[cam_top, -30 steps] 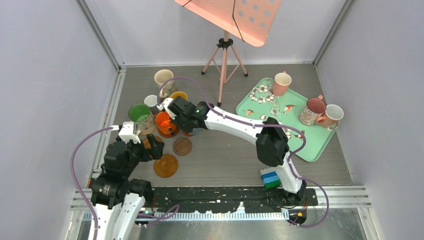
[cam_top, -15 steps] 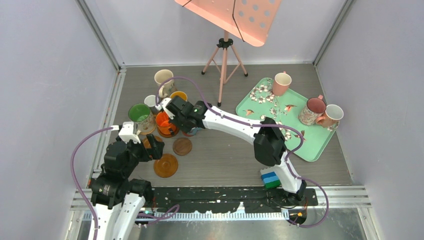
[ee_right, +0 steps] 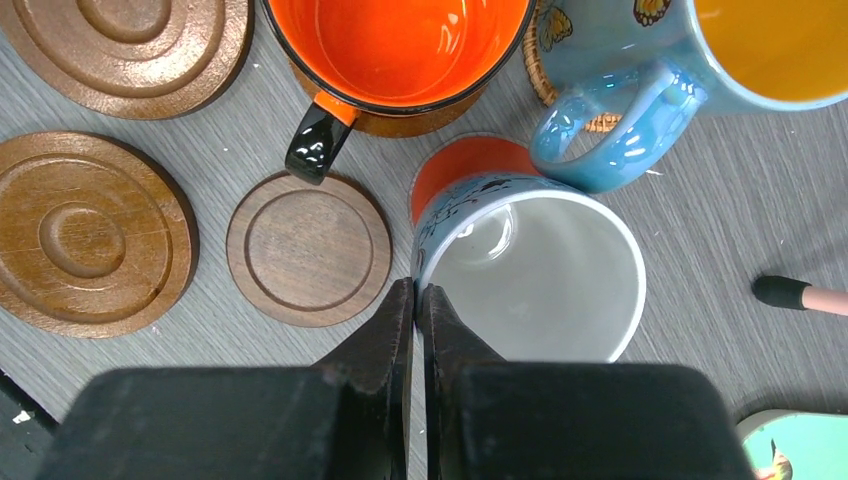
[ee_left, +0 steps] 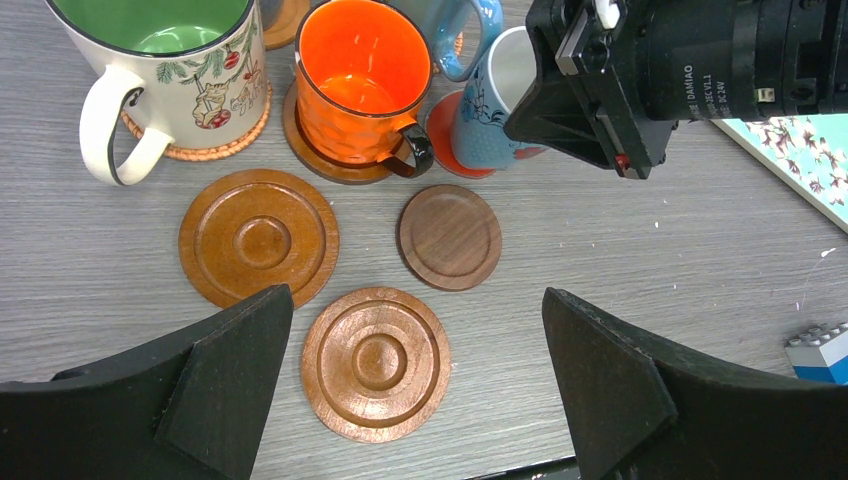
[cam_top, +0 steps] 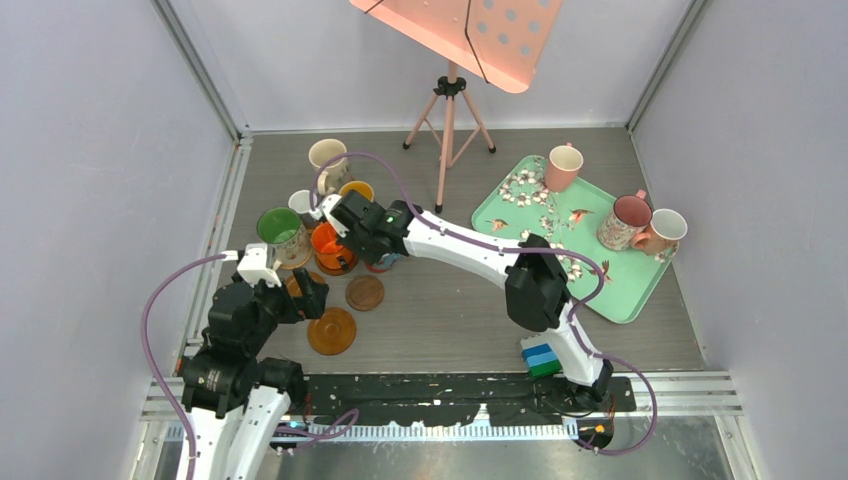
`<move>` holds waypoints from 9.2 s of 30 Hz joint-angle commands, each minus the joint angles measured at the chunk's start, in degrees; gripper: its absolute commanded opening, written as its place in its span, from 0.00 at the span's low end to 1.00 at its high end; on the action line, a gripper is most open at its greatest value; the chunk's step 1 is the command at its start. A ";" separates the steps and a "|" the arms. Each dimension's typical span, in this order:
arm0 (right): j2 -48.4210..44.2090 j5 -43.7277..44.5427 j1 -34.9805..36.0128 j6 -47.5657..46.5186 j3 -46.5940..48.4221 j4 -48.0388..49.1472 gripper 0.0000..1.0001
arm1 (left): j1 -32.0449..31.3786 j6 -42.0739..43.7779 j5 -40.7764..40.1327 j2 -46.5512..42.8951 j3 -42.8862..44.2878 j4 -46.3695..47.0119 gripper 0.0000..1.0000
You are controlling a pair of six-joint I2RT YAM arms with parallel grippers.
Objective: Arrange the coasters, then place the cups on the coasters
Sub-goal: Place the cup on the coaster, then pick up the cup from the tray, then place the cup at the corner of the board, then pick up the cup at the corner of the board.
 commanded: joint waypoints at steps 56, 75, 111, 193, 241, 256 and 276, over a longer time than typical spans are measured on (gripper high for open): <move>3.40 0.04 -1.32 -0.55 11.39 -3.54 0.14 | 0.27 0.55 -0.89 -1.12 1.69 0.73 0.99; -8.33 -4.16 -2.73 3.85 6.73 -0.38 0.49 | 0.29 0.54 -0.84 -0.77 1.60 0.81 0.99; -44.75 19.62 -56.76 11.71 -38.53 5.65 0.58 | 0.28 0.28 2.05 -0.13 0.37 2.58 0.99; -52.18 6.64 14.92 17.60 -58.55 16.65 0.05 | 0.12 -11.61 28.53 10.70 -1.90 8.30 0.94; -91.88 39.49 17.20 35.39 -64.57 -0.84 0.46 | -46.59 -22.93 -2.13 48.24 7.51 25.88 0.53; -94.40 40.75 17.23 36.58 -68.15 -1.19 0.60 | -48.53 -23.22 -3.77 51.72 9.93 16.71 0.14; -94.60 41.99 17.23 39.03 -70.09 -2.33 0.95 | -42.02 -34.00 -30.52 21.07 10.67 -6.90 0.00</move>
